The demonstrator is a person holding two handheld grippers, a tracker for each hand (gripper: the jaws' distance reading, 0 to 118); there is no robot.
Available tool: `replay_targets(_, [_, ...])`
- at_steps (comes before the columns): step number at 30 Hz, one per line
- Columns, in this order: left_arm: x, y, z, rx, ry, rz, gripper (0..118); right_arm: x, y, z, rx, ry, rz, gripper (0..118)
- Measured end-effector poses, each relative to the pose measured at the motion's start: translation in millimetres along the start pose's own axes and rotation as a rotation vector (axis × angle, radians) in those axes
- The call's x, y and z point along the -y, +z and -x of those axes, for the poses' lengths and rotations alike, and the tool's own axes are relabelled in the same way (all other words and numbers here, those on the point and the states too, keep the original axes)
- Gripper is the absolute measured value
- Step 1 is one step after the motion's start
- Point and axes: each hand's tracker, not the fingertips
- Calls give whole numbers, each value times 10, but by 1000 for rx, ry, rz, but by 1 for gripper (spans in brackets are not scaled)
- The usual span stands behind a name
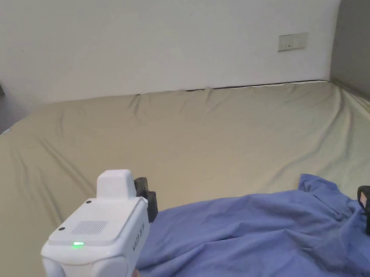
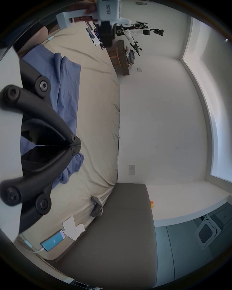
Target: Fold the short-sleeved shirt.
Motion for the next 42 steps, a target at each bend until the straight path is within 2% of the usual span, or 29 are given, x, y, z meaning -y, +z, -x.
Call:
replay_targets(3, [277,158,241,-22,1,39,0,29,-110,154,-15,16,8,0])
replay_targets(7, [648,212,302,10,-145,109,0,82,-201,299,-41,50,43,0])
replay_targets(11, [692,-83,401,-4,-68,172,0,125,-265,326,-58,61,64,0])
replay_targets(15, [608,-685,494,-35,-66,203,0,153,-274,289,-65,67,79,0])
replay_targets(16, [600,-935,509,-54,-84,259,8,165,-283,263,-62,68,84,0])
replay_targets(18, [637,-1427,532,-64,-109,406,68,178,-283,204,-52,61,94,0])
replay_targets(19, [685,-1666,570,-59,-72,466,90,187,-283,168,-44,54,100,0])
replay_targets(20, [733,-1877,606,-61,-26,524,98,225,-301,103,-37,50,108,0])
replay_targets(22, [812,-2179,607,-79,23,576,89,255,-309,15,-28,41,118,0])
replay_targets(24, [885,-2355,566,-102,6,606,76,275,-312,-40,-16,33,125,0])
replay_targets(26, [961,-2432,529,-107,24,631,49,295,-328,-115,4,27,133,0])
replay_targets(29, [959,-2309,400,-143,24,584,39,328,-385,-239,20,2,152,0])
replay_targets(31, [947,-2243,309,-82,23,576,0,353,-428,-302,18,-12,167,0])
replay_targets(33, [886,-2047,177,-59,11,582,0,384,-467,-374,17,-11,181,0])
replay_targets(35, [791,-1832,127,-22,12,511,0,426,-490,-496,19,-30,196,0])
replay_targets(37, [668,-1635,130,-19,-2,435,0,541,-489,-636,72,-21,208,1])
replay_targets(38, [593,-1521,130,-10,-5,397,0,583,-508,-748,87,16,172,8])
replay_targets(39, [532,-1434,132,-1,-13,372,0,621,-539,-848,69,42,158,28])
replay_targets(40, [448,-1338,149,4,-9,349,0,684,-606,-972,91,-1,234,61])
replay_targets(41, [389,-1309,191,15,-14,341,0,760,-699,-1116,109,-78,339,103])
replay_targets(42, [325,-1238,215,17,-11,318,0,840,-791,-1258,128,-163,442,114])
